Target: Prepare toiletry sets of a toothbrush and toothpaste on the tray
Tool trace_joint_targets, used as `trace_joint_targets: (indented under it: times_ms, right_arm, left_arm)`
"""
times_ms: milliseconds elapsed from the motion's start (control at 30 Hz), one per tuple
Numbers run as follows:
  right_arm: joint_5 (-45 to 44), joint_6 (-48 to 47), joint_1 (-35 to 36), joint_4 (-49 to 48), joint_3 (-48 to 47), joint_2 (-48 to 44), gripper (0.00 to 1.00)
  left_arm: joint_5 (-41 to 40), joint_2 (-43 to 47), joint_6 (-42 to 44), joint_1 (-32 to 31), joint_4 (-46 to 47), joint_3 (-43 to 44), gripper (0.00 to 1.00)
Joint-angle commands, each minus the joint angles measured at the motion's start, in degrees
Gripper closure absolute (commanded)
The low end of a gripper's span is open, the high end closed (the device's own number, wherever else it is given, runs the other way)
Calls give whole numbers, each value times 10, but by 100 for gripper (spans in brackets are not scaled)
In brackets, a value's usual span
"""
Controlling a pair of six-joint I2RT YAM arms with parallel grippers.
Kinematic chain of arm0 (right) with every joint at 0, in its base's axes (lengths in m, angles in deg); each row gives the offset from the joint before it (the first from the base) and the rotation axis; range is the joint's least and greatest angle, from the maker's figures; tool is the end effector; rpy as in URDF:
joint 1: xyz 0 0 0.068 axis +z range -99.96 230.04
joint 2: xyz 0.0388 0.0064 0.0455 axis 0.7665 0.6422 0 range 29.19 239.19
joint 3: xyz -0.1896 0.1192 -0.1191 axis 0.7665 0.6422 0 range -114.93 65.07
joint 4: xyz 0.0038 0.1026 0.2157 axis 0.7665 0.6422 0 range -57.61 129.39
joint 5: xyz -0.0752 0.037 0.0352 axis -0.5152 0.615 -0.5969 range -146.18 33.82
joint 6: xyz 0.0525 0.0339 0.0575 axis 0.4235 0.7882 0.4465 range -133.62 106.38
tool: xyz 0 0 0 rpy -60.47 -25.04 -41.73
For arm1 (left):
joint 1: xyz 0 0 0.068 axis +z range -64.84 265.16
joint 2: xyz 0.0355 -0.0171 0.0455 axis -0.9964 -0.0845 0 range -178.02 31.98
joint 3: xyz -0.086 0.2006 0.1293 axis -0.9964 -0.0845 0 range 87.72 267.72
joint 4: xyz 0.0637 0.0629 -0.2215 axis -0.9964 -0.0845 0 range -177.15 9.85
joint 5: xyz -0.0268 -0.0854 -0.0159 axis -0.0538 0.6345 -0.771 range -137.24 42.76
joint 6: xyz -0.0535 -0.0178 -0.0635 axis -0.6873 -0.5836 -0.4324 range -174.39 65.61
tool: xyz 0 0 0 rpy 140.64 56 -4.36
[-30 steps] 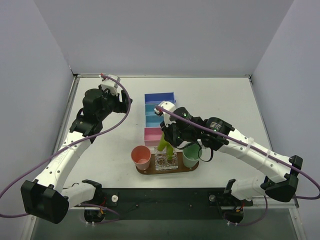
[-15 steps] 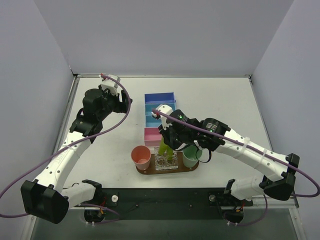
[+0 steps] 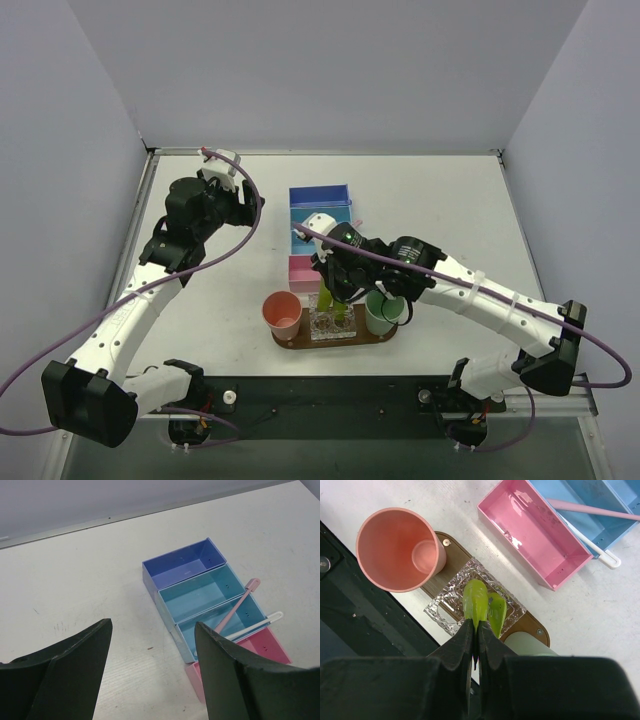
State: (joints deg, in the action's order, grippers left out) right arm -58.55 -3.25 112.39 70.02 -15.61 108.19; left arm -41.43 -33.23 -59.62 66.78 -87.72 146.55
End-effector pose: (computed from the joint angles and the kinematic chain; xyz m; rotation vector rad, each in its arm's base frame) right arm 0.1478 0.2754 0.3323 -0.9766 2.0578 0.6508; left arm 0.2705 -0.0978 0.3345 0.2813 1.8080 -0.3831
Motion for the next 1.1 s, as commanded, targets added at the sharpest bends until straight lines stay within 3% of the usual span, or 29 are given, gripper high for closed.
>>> trace_joint_targets:
  times_ms: [0, 1067]
  right_arm:
    - [-20, -5, 5, 0, -16, 3, 100]
    - [-5, -1, 5, -64, 47, 41, 100]
  left_arm:
    - [-5, 9, 7, 1, 10, 4, 23]
    - [3, 3, 6, 0, 10, 5, 23]
